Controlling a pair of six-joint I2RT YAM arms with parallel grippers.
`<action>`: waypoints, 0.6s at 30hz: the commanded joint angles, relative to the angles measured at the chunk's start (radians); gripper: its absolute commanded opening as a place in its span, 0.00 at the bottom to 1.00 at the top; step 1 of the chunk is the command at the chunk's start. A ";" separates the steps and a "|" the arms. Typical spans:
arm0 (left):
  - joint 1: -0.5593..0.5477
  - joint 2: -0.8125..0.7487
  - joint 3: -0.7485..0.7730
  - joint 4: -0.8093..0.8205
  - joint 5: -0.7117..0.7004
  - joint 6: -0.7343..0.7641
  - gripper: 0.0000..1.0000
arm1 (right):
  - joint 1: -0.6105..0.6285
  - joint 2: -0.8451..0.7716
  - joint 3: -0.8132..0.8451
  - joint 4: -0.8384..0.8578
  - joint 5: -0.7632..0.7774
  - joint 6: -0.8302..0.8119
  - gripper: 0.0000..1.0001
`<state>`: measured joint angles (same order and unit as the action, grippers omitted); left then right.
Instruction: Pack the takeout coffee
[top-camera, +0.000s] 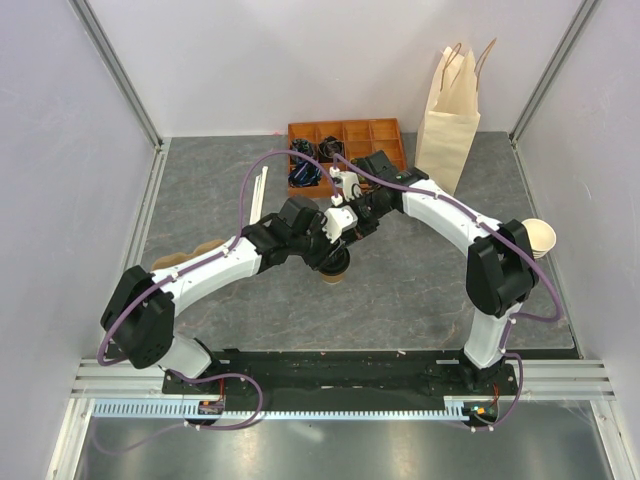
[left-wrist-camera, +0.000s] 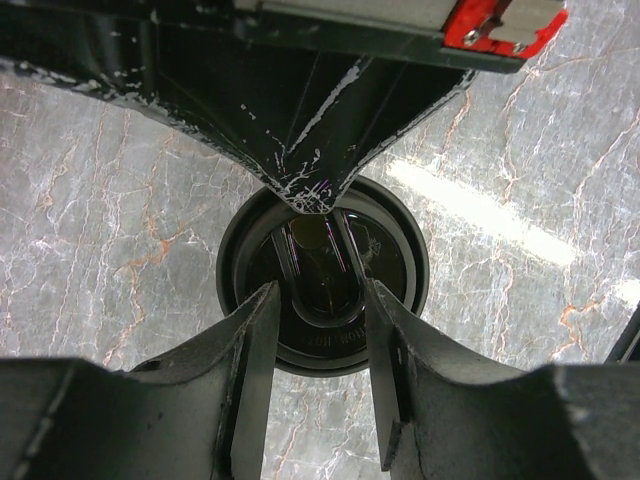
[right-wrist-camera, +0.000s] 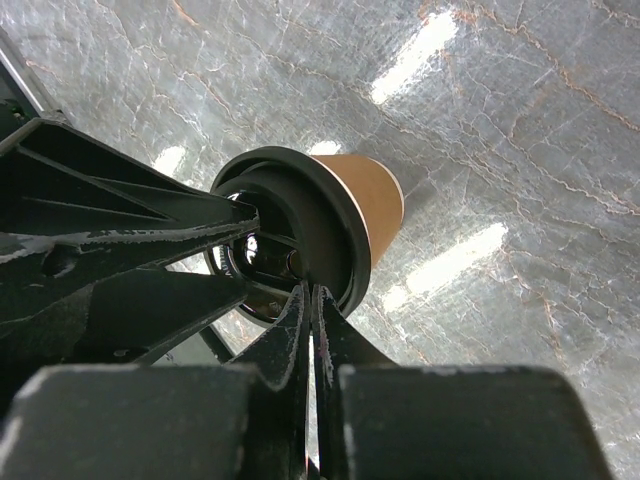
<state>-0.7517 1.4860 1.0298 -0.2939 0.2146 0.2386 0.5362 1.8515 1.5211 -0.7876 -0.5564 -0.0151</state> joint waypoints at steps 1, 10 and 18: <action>0.002 0.025 -0.027 -0.014 0.019 0.025 0.46 | 0.011 0.048 -0.058 -0.019 0.105 -0.039 0.04; 0.002 0.010 0.019 -0.037 0.025 0.021 0.51 | 0.001 -0.021 0.028 -0.048 0.035 -0.026 0.20; 0.002 -0.030 0.125 -0.105 0.058 -0.002 0.57 | -0.016 -0.058 0.070 -0.045 -0.028 0.003 0.28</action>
<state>-0.7521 1.4860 1.0832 -0.3664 0.2306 0.2432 0.5293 1.8450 1.5433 -0.8242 -0.5571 -0.0189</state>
